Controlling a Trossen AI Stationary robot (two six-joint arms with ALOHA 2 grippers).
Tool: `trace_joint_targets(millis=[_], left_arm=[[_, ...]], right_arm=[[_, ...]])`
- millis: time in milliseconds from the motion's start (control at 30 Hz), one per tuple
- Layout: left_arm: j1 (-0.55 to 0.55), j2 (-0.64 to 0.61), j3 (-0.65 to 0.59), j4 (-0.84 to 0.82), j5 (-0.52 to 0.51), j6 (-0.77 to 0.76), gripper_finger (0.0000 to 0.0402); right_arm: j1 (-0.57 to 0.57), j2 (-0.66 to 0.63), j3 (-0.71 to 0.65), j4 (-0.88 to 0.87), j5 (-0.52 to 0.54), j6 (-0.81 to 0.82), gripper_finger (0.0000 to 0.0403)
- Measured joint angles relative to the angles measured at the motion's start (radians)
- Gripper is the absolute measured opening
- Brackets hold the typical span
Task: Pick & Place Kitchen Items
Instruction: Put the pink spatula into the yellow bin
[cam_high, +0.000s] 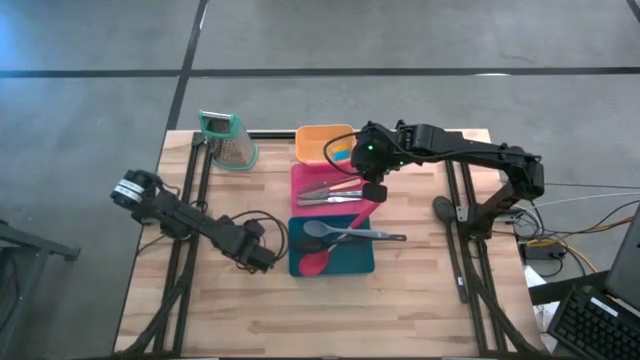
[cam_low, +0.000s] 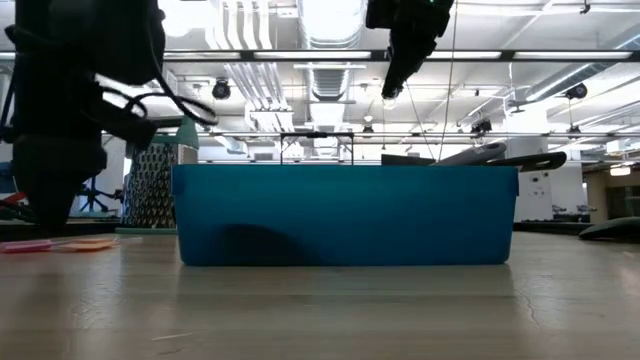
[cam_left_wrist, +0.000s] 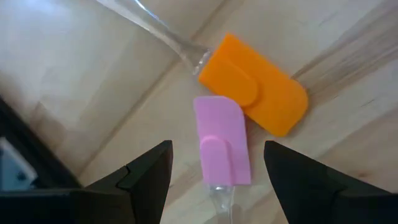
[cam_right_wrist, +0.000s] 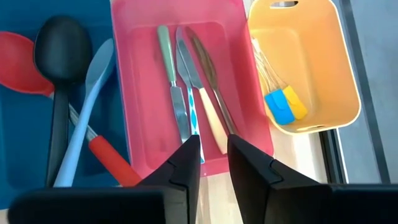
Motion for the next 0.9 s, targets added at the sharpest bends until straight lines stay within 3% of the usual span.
trace_joint_targets(millis=[233, 567, 900], left_arm=[[0.008, -0.005, -0.070, 0.150, 0.037, 0.022, 0.0257], [0.071, -0.005, -0.122, 0.173, 0.079, 0.040, 0.0249], [0.139, -0.006, -0.208, 0.189, 0.120, 0.059, 0.0152]], right_arm=[[0.000, 0.000, 0.000, 0.005, 0.000, -0.001, 0.0087], [0.000, 0.000, 0.000, 0.020, 0.000, -0.006, 0.0067], [0.000, 0.000, 0.000, 0.022, 0.000, -0.016, 0.0032]])
